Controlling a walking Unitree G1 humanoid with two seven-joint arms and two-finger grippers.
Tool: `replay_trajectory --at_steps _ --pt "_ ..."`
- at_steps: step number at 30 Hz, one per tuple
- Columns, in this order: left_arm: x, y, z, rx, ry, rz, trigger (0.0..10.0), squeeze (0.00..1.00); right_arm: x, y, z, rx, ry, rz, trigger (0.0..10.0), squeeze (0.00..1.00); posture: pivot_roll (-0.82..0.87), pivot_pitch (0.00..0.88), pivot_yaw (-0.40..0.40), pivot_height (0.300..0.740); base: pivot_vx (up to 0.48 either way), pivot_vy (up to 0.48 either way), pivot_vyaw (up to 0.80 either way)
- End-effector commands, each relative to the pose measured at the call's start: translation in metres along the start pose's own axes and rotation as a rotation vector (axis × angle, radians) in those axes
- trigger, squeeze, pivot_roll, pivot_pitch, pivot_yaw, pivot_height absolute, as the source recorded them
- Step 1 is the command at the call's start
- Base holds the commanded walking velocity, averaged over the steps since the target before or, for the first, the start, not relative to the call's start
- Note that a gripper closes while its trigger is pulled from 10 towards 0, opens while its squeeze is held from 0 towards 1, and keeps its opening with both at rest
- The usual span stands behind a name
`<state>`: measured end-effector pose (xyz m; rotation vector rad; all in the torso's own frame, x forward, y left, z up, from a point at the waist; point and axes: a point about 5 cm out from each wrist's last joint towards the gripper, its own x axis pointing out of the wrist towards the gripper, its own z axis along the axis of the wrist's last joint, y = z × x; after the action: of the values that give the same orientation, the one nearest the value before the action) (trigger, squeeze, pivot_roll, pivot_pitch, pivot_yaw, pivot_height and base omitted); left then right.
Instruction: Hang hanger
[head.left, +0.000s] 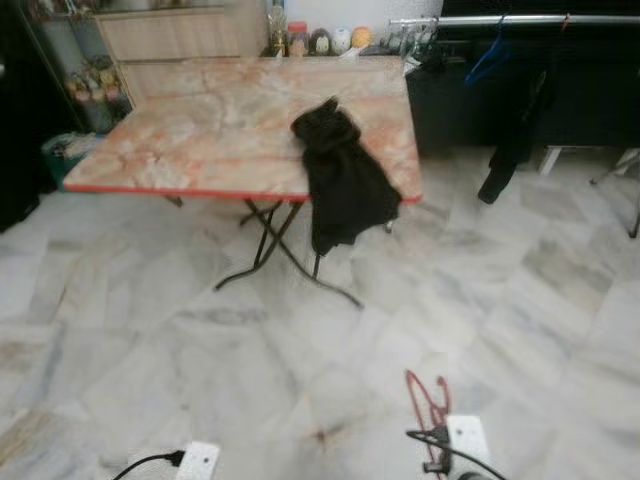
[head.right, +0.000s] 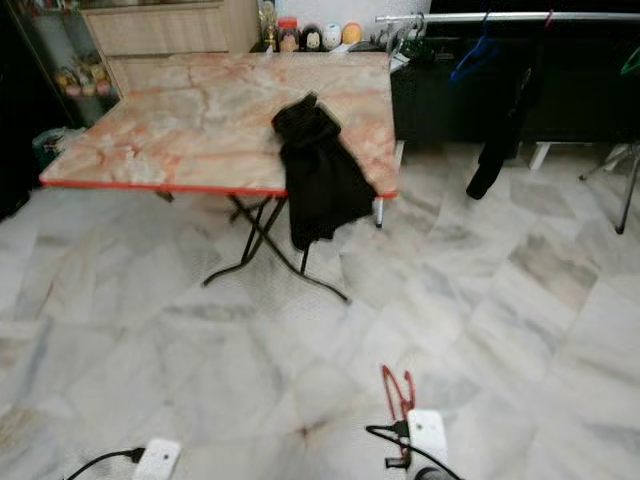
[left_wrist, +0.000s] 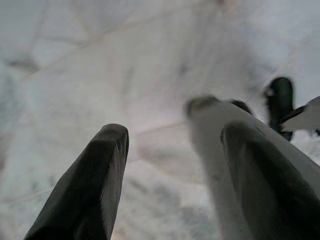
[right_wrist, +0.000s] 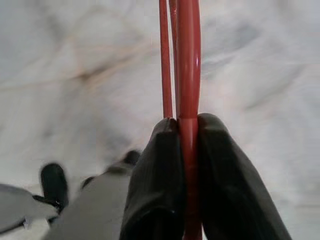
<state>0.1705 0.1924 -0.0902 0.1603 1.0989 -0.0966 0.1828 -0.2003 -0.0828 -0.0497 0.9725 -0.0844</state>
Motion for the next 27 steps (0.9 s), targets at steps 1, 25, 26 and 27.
replay_trajectory --at_steps 1,25,26,27 --pt "-0.0014 0.0067 -0.0078 0.017 0.026 0.013 10.0 0.0 0.0003 0.0104 0.0002 -0.021 -0.003 0.038 10.0 0.0 -0.11 0.0 0.017 0.727 0.0 -0.48 0.0" --pt "-0.0008 0.0047 -0.0039 0.03 0.019 0.003 10.0 0.0 0.0015 0.0133 0.0086 -0.033 -0.027 0.046 10.0 0.0 -0.09 0.0 0.017 0.727 0.0 -0.48 0.0" --pt "-0.0008 0.0047 -0.0038 0.031 0.018 0.003 10.0 0.0 0.0016 0.0135 0.0088 -0.035 -0.028 0.046 10.0 0.0 -0.09 0.0 0.017 0.727 0.0 -0.48 0.0" --pt "-0.0008 0.0048 -0.0039 0.035 0.019 0.003 10.0 0.0 0.0016 0.0142 0.0092 -0.044 -0.028 0.049 10.0 0.0 -0.09 0.0 0.02 0.727 0.0 -0.48 0.0"
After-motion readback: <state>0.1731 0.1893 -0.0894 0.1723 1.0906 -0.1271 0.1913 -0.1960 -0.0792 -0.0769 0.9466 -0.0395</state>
